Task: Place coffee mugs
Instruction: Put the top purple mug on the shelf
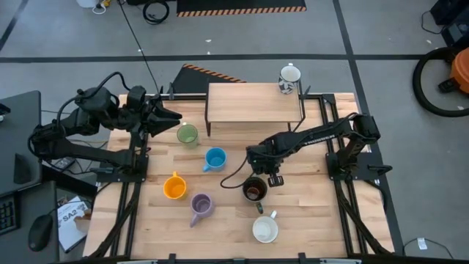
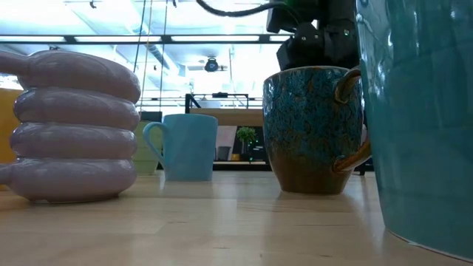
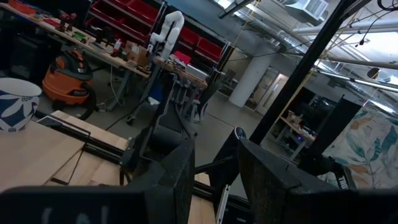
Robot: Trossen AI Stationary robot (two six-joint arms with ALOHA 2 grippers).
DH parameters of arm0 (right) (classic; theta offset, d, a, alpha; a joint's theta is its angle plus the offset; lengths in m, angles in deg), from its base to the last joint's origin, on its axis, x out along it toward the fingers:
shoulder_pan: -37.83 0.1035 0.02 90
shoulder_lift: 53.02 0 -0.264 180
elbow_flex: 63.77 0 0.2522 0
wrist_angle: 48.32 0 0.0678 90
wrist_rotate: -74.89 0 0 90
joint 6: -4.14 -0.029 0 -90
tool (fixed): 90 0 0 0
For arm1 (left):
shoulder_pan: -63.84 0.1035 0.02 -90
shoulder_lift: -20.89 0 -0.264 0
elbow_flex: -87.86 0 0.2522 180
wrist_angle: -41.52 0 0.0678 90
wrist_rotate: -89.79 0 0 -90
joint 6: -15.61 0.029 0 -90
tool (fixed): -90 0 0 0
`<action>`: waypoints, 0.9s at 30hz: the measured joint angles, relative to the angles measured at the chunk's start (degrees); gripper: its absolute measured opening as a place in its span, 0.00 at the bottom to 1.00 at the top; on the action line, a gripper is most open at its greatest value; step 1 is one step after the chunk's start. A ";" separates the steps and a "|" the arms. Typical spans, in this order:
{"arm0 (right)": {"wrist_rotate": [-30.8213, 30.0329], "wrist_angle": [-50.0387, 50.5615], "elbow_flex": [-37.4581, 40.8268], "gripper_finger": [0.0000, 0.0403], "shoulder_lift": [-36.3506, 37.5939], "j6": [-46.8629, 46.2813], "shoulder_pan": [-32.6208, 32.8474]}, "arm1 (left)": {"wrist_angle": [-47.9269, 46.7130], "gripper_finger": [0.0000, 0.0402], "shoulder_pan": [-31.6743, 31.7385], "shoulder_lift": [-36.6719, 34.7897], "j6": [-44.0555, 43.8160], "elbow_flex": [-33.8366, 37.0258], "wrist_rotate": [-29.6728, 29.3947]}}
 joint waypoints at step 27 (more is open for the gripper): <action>4.45 34.86 -32.40 0.08 1.46 -14.89 -19.86 | -0.07 0.32 -0.02 0.00 -0.02 0.00 0.02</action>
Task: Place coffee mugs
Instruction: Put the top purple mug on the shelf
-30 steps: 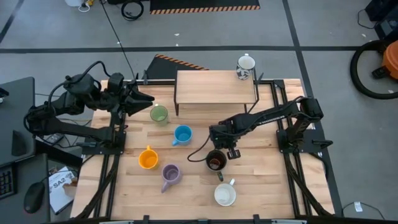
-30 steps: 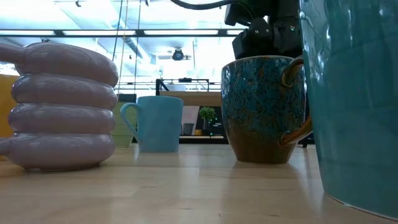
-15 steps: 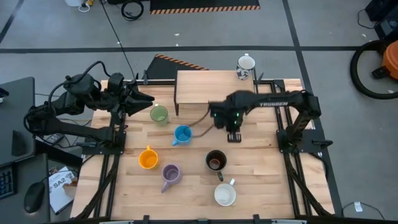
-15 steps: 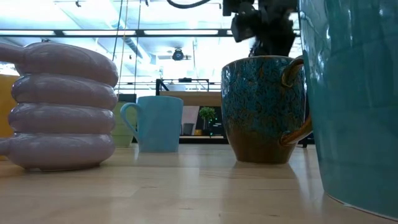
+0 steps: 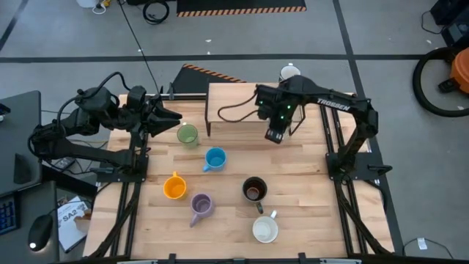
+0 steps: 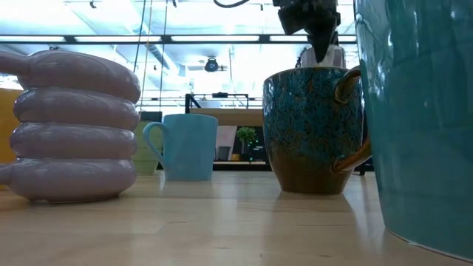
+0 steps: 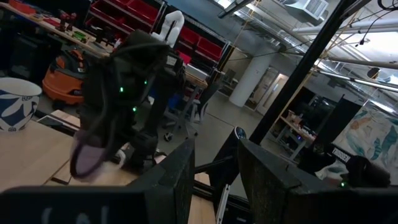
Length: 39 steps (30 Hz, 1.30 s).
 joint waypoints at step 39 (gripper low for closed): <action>-6.71 0.10 3.85 0.07 4.31 12.95 -13.05 | -1.29 0.32 0.00 0.02 -0.09 0.00 -0.26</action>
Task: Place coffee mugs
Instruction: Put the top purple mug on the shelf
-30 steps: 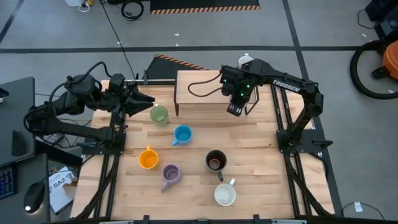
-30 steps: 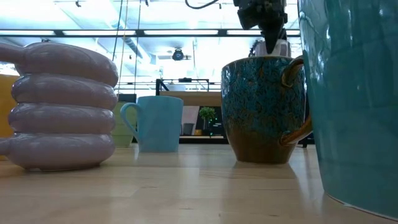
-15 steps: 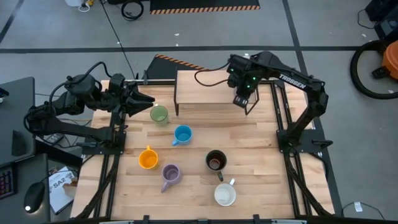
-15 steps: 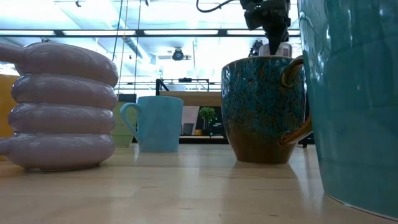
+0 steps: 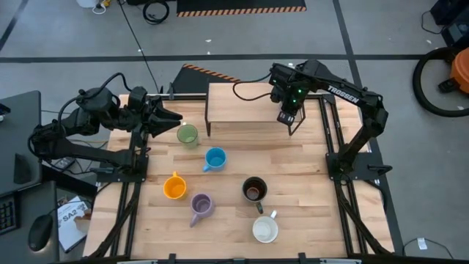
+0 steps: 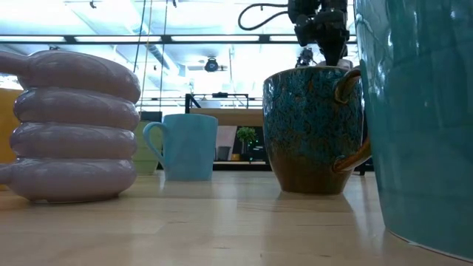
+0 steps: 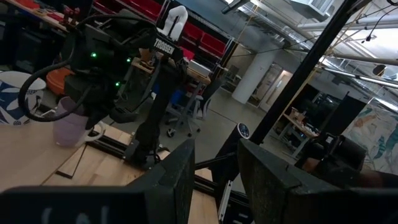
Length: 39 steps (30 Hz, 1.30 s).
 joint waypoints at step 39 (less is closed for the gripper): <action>0.09 -0.01 0.00 0.19 0.07 5.23 -3.18 | -0.02 0.32 0.02 0.00 0.54 0.00 0.00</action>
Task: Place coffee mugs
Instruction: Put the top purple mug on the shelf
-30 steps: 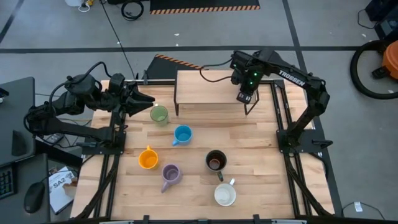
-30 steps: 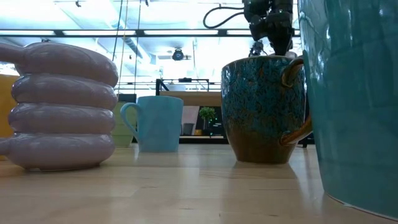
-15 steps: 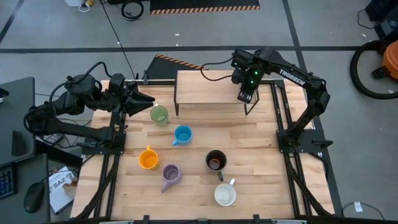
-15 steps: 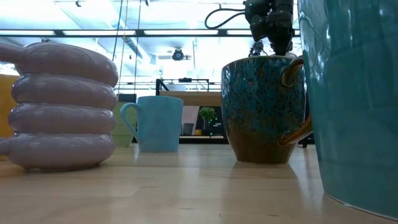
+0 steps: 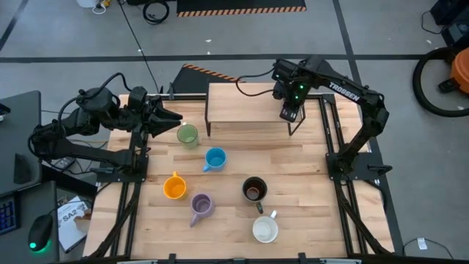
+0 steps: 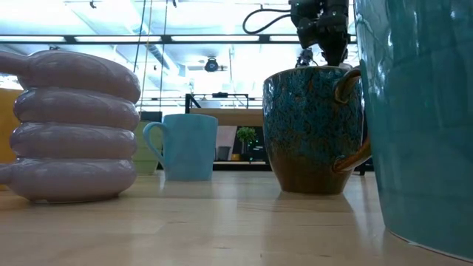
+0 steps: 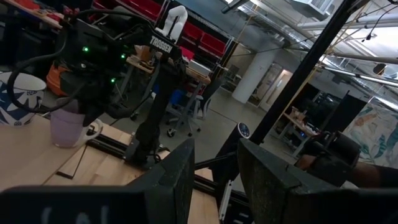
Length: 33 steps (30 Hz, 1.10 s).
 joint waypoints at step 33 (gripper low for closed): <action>-4.91 0.00 -7.81 0.27 0.00 -3.00 2.73 | 0.00 0.32 0.00 0.00 -0.39 0.02 0.00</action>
